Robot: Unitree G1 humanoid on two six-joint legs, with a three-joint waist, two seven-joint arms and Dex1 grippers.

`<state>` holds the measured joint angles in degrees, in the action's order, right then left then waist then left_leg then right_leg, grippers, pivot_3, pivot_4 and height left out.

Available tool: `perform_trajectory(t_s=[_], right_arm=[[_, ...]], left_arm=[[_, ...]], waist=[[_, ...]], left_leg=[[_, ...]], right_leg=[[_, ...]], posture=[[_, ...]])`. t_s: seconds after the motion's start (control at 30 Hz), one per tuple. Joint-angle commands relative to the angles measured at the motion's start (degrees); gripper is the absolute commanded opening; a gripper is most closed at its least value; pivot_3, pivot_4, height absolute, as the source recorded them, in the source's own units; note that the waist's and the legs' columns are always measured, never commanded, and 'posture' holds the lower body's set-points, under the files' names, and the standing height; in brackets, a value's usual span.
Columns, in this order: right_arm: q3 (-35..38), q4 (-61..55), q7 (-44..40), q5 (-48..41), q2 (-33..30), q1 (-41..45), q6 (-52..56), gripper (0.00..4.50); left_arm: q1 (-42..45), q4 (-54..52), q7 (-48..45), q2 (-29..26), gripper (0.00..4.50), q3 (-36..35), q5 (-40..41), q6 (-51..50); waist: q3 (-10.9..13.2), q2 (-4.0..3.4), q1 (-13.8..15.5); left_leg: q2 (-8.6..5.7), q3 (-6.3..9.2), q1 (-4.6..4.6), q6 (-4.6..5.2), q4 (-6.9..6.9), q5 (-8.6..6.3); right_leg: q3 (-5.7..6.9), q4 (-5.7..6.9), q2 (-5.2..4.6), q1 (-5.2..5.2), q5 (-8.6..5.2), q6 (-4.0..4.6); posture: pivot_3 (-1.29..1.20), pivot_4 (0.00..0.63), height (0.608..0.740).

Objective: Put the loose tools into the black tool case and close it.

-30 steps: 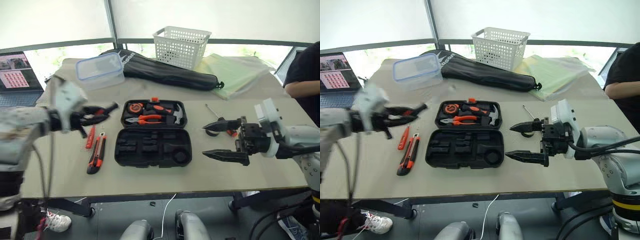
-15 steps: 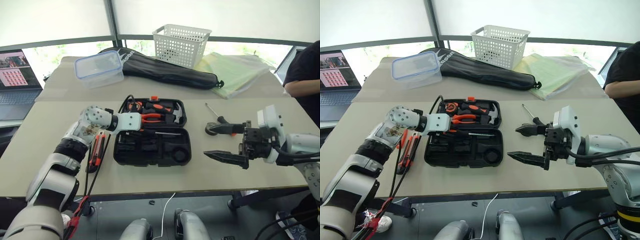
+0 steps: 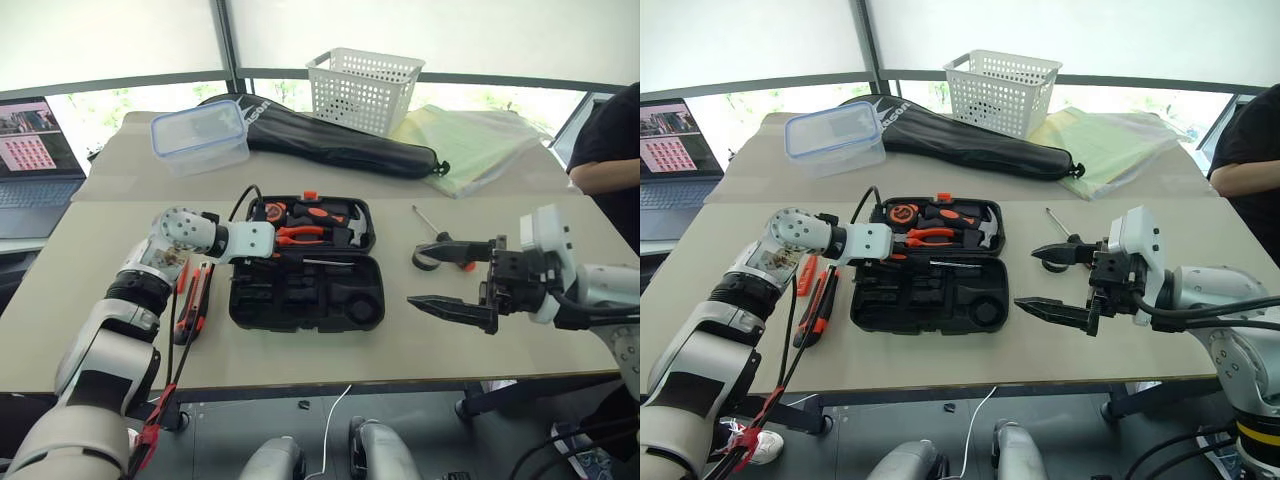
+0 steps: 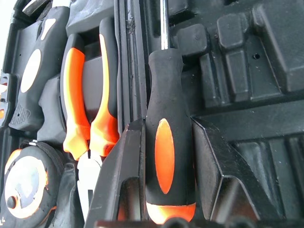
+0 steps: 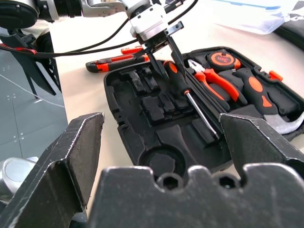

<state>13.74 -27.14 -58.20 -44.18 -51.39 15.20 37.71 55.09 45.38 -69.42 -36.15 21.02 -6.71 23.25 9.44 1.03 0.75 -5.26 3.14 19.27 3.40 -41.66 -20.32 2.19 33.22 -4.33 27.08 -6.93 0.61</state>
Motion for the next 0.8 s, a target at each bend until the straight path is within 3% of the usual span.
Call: perform_trajectory(t_s=[0.03,0.1,0.17,0.37,0.47,0.57,0.8], right_arm=[[0.04,0.08,-0.02,-0.75,0.17,0.9,-0.32,4.5],[-0.36,0.0,0.02,-0.59,0.4,0.88,-0.5,4.5],[-0.65,-0.07,-0.01,-0.61,0.52,0.89,-0.6,4.5],[-1.23,0.27,-0.19,-0.37,0.75,0.92,-1.01,4.5],[-1.65,0.46,-0.29,0.03,1.07,0.74,-1.42,4.5],[-1.83,0.19,-0.25,0.19,1.51,0.41,-1.55,4.5],[-1.48,-0.14,-0.26,0.22,1.45,-0.15,-1.57,4.5]], left_arm=[[-0.01,0.14,-0.44,-0.78,0.9,-1.6,-0.21,0.13],[-0.14,-0.54,-0.81,-0.58,0.9,-1.79,0.0,-1.17],[-0.23,-1.26,-1.13,-0.56,1.9,-1.87,0.0,-2.08],[0.65,-5.92,-3.56,-0.66,3.9,-4.77,3.49,-7.51],[1.14,-8.07,-4.75,-0.27,3.9,-5.96,4.94,-10.72],[0.88,-8.32,-5.18,0.63,3.24,-6.2,5.24,-11.1],[-0.06,-7.14,-3.51,3.0,0.73,-4.4,2.41,-9.26]], waist=[[0.0,0.0,0.0],[0.0,0.0,0.0],[0.0,0.0,-0.01],[0.0,0.0,0.02],[0.0,0.0,0.0],[0.0,0.0,0.03],[0.0,0.0,0.02]], left_leg=[[0.0,0.0,0.0,0.01,-0.01,0.0],[-0.01,-0.01,0.0,0.02,-0.02,-0.01],[-0.01,-0.01,0.0,0.02,-0.03,-0.01],[-0.01,-0.01,0.02,0.03,-0.06,-0.01],[-0.02,-0.01,0.03,0.03,-0.09,-0.02],[-0.02,-0.01,0.02,0.03,-0.09,-0.01],[-0.04,-0.02,0.02,0.03,-0.11,-0.01]], right_leg=[[0.0,0.0,0.0,0.0,0.01,-0.01],[0.0,0.0,0.0,0.0,0.01,-0.02],[0.0,0.0,0.0,0.0,0.01,-0.02],[0.02,0.0,0.01,0.0,0.02,-0.03],[0.03,0.01,0.0,0.0,0.02,-0.04],[0.03,0.02,0.01,0.0,0.03,-0.04],[0.04,0.02,0.0,0.0,0.03,-0.05]], posture=[[0.0,0.15,0.74],[0.0,0.15,0.74],[0.0,0.15,0.74],[0.0,0.15,0.74],[0.0,0.15,0.74],[0.0,0.15,0.74],[0.0,0.15,0.74]])
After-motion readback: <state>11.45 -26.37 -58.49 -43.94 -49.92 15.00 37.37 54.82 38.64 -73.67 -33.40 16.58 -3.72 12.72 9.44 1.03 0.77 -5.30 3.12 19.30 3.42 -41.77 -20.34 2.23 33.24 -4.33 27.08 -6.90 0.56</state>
